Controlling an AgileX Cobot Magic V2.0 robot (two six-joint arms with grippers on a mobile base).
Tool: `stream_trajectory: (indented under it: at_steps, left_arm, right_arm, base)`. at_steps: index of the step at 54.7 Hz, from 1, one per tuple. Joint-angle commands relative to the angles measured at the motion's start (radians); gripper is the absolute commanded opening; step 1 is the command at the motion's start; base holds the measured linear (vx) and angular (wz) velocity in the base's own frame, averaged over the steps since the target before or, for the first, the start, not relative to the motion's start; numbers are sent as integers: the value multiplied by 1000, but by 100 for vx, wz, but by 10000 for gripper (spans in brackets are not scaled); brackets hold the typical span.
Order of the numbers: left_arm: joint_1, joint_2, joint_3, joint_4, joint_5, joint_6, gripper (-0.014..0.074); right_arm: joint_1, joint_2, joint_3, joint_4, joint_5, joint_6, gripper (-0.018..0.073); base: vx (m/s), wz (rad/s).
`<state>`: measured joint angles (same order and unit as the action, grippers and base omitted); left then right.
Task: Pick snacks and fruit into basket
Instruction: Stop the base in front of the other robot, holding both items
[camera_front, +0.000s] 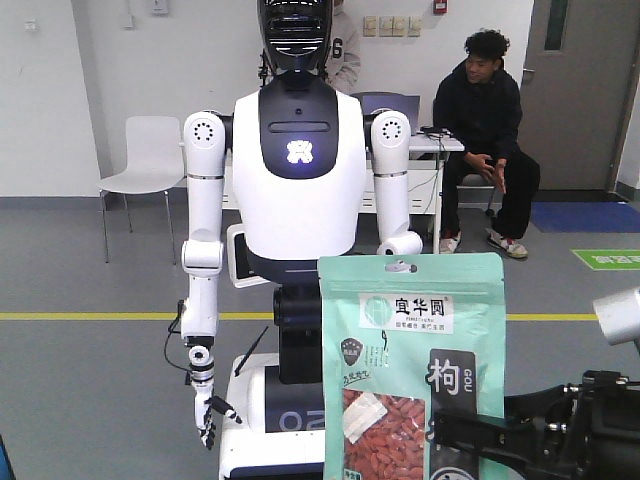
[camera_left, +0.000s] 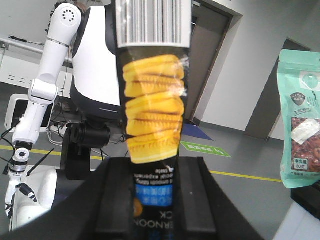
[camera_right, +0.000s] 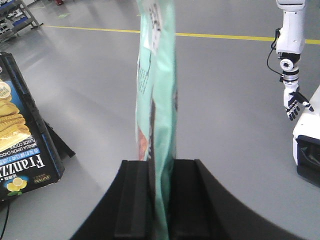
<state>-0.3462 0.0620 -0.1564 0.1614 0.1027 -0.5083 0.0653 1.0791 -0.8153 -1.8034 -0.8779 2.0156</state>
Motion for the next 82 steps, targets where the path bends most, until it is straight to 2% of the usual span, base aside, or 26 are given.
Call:
stream_trajectory:
  at_steps: [1, 35, 82]
  left_arm:
    - [-4, 13, -32, -3, -94, 1, 3]
    - [-4, 13, -32, -3, -94, 1, 3]
    - [-4, 13, -32, -3, -94, 1, 3]
  right_arm:
    - [-3, -15, -31, 39, 9, -6, -11]
    - [-3, -15, -31, 39, 9, -7, -11]
    - [-3, -15, -31, 39, 9, -6, -11]
  base:
    - [36, 0]
    - [27, 1]
    - [7, 0]
